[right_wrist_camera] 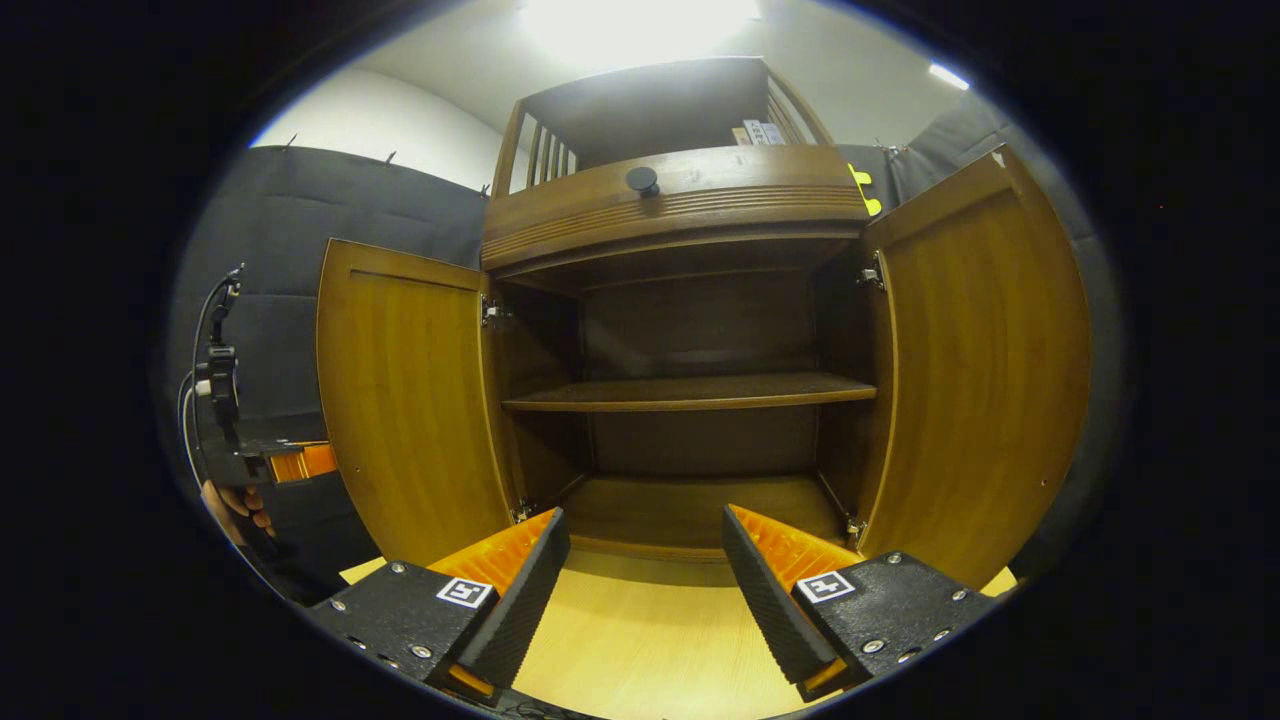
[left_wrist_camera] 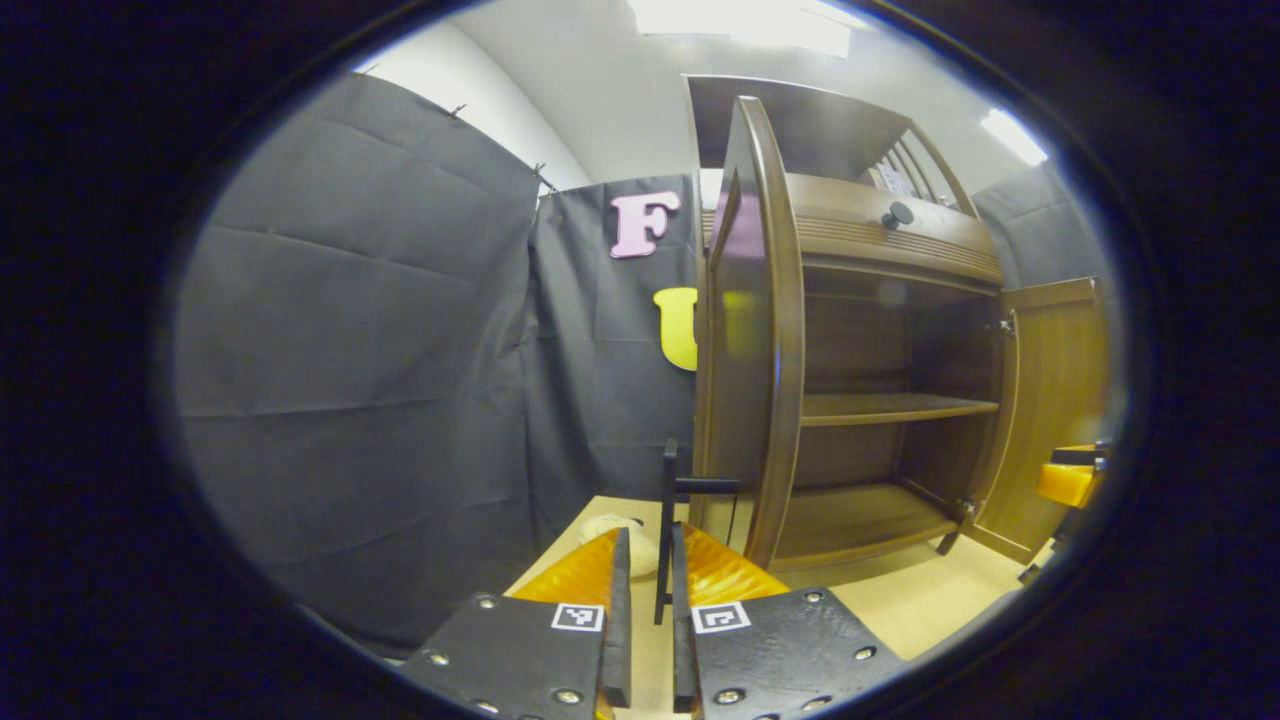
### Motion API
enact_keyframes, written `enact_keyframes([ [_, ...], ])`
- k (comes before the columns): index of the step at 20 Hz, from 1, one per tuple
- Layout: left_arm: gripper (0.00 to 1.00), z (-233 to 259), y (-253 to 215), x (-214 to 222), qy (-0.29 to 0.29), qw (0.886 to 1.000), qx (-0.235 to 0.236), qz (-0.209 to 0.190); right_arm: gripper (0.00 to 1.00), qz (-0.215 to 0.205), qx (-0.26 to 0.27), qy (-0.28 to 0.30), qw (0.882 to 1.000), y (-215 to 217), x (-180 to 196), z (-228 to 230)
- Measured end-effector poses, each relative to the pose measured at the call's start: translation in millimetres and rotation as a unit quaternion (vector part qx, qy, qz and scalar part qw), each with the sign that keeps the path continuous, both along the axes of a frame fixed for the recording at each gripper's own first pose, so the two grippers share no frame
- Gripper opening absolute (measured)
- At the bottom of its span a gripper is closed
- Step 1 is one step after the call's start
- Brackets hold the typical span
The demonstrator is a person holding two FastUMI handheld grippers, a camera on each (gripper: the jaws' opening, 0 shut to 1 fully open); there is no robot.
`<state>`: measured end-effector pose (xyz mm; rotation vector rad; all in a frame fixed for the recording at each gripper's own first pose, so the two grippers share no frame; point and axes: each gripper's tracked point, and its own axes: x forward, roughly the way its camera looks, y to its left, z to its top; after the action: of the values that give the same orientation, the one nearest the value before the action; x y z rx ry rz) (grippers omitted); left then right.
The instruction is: Open the right door of the double-door shoe cabinet with the right hand, and open the left door with the left hand.
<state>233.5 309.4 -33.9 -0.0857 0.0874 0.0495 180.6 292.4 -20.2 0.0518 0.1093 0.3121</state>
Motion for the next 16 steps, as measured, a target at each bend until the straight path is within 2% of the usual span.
enact_keyframes([
  [2,0.22,-0.7,-1.5,1.4,-0.004,1.000,0.003,-0.005,0.92,0.001,-0.001,-0.001,1.000,8.6,5.1,-0.7],
  [3,0.22,-1.2,-1.5,1.0,-0.006,1.000,0.002,-0.006,0.92,0.001,-0.001,-0.001,1.000,11.5,6.3,-1.2],
  [5,0.12,-2.0,0.7,-0.8,-0.011,1.000,0.000,-0.010,0.95,0.001,0.001,0.001,1.000,18.6,8.4,-2.7],
  [12,0.12,-5.8,25.0,-2.2,-0.018,1.000,-0.006,-0.025,0.95,-0.009,-0.003,0.003,1.000,32.8,12.1,-6.9],
  [13,0.12,-5.7,27.1,-3.6,-0.018,1.000,-0.006,-0.022,0.91,-0.009,0.000,0.003,1.000,32.8,10.8,-5.6],
  [14,0.12,-6.2,30.1,-8.7,-0.017,1.000,-0.006,-0.013,0.94,-0.008,0.003,0.000,1.000,32.8,9.5,-3.7],
  [15,0.12,-5.4,35.2,-14.7,-0.017,1.000,-0.004,-0.001,0.91,-0.005,0.004,-0.005,1.000,32.2,7.0,0.0],
  [16,0.12,-2.7,36.5,-20.3,-0.020,1.000,-0.006,0.001,0.95,-0.003,0.001,-0.011,1.000,31.4,4.3,2.9],
])
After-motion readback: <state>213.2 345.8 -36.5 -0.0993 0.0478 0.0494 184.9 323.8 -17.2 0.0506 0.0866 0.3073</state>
